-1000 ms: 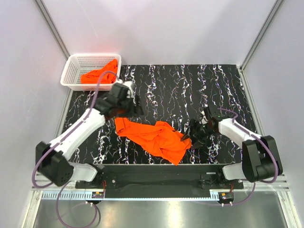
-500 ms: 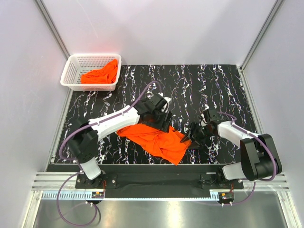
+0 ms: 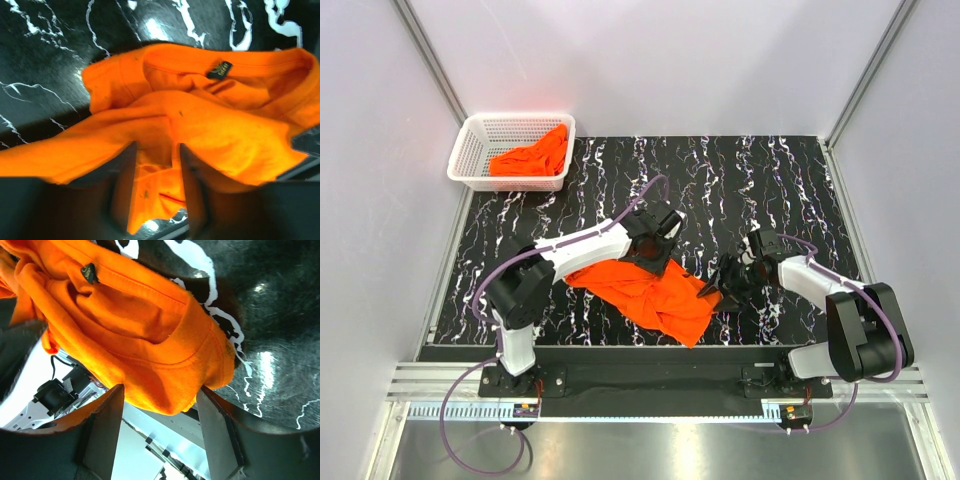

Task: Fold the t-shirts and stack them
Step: Flatten the tshirt out

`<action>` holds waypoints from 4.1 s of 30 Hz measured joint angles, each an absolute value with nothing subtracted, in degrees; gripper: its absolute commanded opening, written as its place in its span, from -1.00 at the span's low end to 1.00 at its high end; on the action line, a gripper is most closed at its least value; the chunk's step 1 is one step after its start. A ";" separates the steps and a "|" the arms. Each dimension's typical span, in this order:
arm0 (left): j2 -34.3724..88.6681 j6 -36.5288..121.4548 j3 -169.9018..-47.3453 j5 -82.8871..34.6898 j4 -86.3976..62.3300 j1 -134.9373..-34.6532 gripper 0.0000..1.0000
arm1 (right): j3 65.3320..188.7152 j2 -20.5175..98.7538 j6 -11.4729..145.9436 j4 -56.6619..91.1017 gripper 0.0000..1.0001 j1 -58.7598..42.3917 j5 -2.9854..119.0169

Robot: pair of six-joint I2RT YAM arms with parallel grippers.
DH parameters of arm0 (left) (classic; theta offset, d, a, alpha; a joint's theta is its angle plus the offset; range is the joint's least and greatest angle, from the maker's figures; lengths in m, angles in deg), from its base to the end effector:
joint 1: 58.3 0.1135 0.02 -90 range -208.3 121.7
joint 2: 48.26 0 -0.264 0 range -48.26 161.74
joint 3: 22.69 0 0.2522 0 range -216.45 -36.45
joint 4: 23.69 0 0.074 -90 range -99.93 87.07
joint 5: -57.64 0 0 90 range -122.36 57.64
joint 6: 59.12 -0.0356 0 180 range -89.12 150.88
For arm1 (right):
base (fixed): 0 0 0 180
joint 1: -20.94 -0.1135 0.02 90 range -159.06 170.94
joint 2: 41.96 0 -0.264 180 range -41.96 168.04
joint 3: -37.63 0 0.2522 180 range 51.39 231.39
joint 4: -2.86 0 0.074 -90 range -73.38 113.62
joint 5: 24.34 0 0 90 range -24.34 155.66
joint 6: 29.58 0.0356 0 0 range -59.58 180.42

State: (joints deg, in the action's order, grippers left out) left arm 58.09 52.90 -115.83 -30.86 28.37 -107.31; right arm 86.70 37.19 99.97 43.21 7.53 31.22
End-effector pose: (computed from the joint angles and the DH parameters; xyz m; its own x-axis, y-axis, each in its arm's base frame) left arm 0.2523 -0.2917 0.2097 -0.8379 0.3928 -0.3789 0.4828 0.8573 -0.1789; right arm 0.2124 0.0713 0.1490 -0.9458 0.3144 0.0810 0.2940 0.7238 0.6242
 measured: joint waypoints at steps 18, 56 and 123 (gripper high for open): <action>47.62 51.16 -122.08 -43.04 36.24 -107.29 -1.00 | 96.78 37.21 98.33 50.64 -1.00 7.49 38.04; -10.48 62.96 -112.00 -67.04 39.15 -107.14 -1.00 | 151.22 17.94 92.36 80.59 -1.00 12.87 73.01; 27.55 57.65 -105.23 -46.08 27.74 -98.37 -1.00 | 90.09 41.76 119.20 39.59 -0.34 4.10 55.70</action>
